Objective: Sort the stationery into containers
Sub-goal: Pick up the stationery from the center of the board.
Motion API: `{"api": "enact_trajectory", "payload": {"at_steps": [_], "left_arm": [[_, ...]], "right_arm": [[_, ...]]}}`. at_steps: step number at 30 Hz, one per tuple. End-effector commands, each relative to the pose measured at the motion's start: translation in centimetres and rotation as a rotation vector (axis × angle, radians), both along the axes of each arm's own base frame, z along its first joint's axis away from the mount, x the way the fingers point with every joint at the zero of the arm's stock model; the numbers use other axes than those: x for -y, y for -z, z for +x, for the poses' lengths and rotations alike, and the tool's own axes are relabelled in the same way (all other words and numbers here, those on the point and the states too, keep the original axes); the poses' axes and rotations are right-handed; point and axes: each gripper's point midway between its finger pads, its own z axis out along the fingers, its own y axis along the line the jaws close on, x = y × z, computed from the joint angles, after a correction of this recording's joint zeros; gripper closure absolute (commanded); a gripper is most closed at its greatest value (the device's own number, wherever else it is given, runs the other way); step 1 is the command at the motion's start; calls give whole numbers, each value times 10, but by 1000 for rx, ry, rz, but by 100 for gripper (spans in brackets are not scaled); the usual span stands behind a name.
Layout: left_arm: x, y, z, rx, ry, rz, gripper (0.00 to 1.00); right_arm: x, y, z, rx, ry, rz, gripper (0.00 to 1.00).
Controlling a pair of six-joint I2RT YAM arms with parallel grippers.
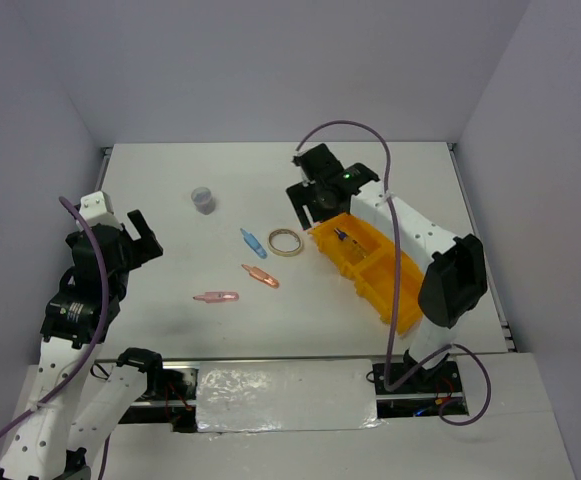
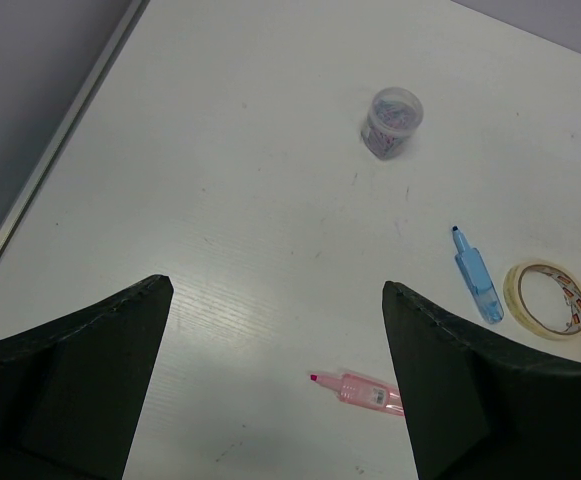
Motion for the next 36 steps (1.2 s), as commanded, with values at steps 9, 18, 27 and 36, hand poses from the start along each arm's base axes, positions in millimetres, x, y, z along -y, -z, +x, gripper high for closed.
{"api": "enact_trajectory", "payload": {"at_steps": [9,18,27,36], "left_arm": [[-2,-9,7,32,-7,11,1],[0,-9,8,31,1,9,1],[1,-6,10,19,10,9,1],[1,-8,9,25,11,9,0]], "right_arm": [[-163,28,6,74,-233,142,59],[-163,80,4,3,-274,85,58],[-149,116,9,-54,-264,63,58],[-141,147,6,-108,-281,17,60]]}}
